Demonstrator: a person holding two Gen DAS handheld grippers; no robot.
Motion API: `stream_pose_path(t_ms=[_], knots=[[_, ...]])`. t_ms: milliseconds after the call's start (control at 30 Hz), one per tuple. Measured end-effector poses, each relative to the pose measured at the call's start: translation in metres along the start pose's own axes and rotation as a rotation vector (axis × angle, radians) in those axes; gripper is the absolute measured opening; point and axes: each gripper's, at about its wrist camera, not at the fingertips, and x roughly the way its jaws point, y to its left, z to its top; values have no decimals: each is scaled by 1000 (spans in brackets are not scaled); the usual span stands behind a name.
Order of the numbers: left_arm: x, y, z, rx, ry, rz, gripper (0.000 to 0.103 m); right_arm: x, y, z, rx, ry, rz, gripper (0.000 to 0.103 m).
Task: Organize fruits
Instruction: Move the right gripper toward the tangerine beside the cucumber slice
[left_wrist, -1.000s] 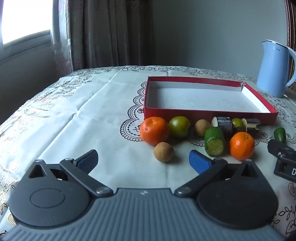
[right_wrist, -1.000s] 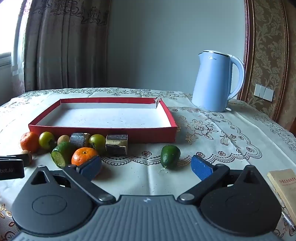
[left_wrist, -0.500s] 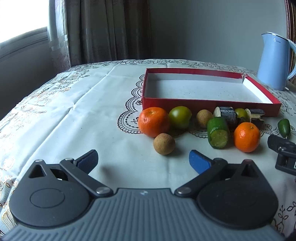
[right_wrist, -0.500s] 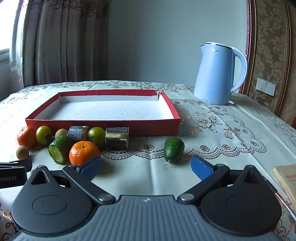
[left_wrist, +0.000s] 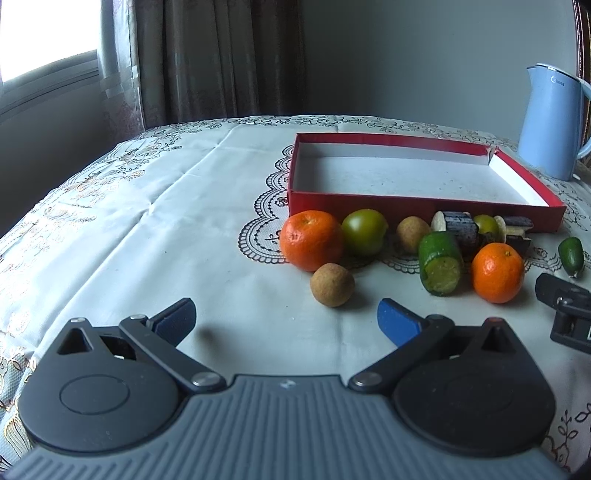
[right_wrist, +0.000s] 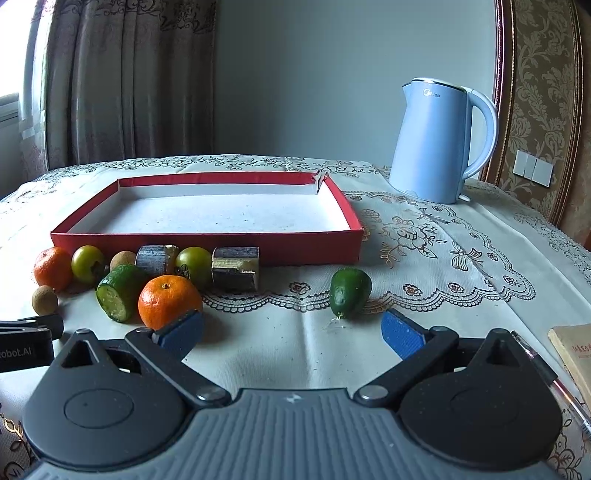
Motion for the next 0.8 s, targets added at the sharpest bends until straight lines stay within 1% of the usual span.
stream_pose_path(t_ms=[100,300,400,533,800], knots=[[0,1,-1,-1,1,1,103,1,0,0,1,8,2,103],[0,3,-1,-15,1,2,103,14,0,2,9,98,4,103],[0,3,-1,-16,1,-1,103,18,-1,2,17,124,4,103],[0,3,-2,-18,2,-2,103,19,0,1,19,140,6,103],[-1,3,-2,-20,1,0,103,19,0,2,28,144,10,103]])
